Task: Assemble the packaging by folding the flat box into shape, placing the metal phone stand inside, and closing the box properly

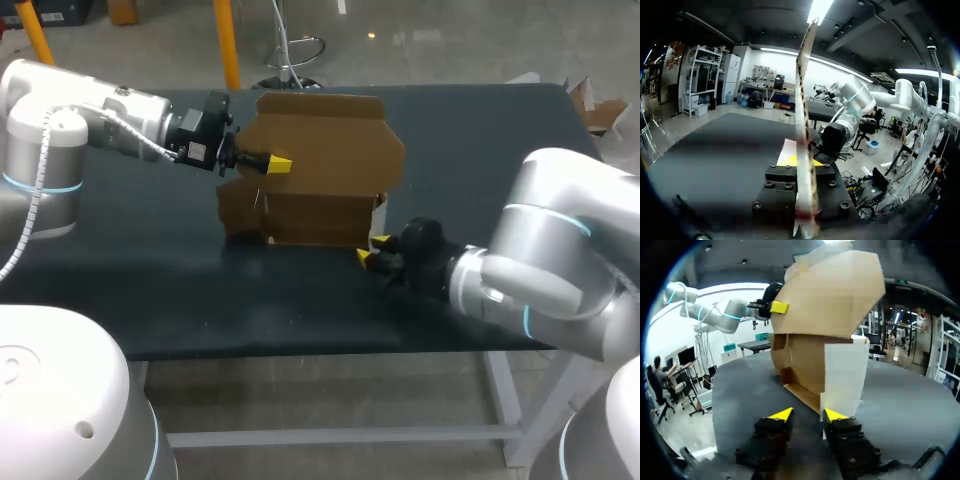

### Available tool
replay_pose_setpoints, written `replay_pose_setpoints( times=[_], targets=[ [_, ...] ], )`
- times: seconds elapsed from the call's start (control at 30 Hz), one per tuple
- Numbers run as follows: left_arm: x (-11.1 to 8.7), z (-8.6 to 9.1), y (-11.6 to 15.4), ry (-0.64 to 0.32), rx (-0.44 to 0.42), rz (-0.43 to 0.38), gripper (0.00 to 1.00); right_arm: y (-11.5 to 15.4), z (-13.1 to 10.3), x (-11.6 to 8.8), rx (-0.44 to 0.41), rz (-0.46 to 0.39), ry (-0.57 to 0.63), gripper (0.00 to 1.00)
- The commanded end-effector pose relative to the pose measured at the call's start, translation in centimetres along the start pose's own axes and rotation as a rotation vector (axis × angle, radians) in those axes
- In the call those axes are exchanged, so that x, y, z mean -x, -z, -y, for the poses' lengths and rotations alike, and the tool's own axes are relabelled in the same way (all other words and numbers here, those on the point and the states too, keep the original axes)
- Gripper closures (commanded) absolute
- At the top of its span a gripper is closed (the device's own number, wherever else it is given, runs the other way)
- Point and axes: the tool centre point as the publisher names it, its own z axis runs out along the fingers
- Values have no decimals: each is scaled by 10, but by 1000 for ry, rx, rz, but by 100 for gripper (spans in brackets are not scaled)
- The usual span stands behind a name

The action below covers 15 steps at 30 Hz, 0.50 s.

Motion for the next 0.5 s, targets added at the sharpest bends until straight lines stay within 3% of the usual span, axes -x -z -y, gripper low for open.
replay_pose_setpoints(
  times=[0.03,0.5],
  targets=[
    [1,-3,0,1,3,-3,100,2,0,-8,-9,62,5,58],
    [1,-3,0,1,3,-3,100,55,14,-18,-13,56,29,58]
  ],
)
